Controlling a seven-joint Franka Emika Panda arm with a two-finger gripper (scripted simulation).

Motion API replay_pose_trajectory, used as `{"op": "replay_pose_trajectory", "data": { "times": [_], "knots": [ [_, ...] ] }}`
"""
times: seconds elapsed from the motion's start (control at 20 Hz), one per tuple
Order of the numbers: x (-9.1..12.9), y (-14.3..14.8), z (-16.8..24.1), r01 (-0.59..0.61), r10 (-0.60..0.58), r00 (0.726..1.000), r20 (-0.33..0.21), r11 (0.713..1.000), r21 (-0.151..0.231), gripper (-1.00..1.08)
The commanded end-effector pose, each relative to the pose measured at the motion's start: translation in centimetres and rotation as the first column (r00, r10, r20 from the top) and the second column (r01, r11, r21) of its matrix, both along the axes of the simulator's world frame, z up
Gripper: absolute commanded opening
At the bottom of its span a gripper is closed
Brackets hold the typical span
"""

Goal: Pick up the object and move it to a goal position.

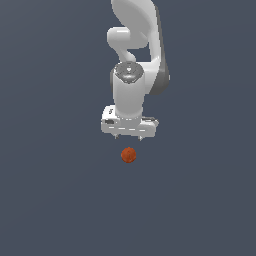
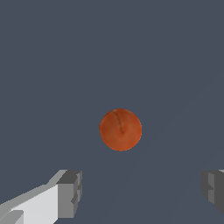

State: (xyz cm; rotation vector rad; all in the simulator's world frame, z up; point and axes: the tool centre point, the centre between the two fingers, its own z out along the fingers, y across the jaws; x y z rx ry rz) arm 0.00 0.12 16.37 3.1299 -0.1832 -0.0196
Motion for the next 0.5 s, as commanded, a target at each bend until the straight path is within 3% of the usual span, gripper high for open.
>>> {"op": "replay_pose_trajectory", "data": {
  "times": [0.0, 0.45],
  "knots": [
    [0.1, 0.0, -0.3, 0.049, -0.049, 0.999, 0.000, 0.999, 0.001, 1.00],
    [0.5, 0.2, -1.9, 0.286, -0.286, 0.958, 0.001, 0.958, 0.005, 1.00]
  ]
}}
